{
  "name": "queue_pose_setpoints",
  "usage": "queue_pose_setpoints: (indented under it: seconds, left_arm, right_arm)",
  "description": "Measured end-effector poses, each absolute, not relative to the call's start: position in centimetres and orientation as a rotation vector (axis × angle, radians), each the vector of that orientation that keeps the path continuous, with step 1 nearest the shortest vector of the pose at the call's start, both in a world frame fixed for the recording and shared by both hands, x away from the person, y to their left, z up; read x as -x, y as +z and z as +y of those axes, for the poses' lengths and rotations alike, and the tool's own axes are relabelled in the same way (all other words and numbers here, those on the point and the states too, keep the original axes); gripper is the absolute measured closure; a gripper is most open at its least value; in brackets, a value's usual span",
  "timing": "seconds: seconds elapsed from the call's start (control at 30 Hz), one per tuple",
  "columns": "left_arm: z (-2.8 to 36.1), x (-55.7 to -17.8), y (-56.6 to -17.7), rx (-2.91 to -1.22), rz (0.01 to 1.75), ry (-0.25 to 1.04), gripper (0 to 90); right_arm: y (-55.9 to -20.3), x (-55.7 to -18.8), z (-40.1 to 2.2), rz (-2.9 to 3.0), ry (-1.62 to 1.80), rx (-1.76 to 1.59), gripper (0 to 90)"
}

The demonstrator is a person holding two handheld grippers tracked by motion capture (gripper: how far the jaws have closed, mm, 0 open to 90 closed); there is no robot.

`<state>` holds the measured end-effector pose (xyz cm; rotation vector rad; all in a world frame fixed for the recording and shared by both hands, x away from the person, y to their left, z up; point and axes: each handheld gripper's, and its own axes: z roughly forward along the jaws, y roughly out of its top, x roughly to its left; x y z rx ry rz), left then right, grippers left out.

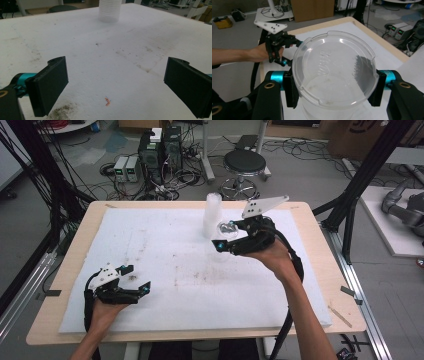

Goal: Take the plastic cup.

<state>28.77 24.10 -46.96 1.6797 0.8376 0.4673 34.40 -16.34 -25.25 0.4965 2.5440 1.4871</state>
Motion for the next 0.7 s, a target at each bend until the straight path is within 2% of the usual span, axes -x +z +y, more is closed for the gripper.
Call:
queue_pose_setpoints:
  seconds: [0.7]
  left_arm:
    - [24.1, -28.8, -47.0, -1.682, 0.84, 0.462, 5.2]
  right_arm:
    - [-30.7, -32.0, -16.4, 2.573, 1.541, -0.426, 41.7]
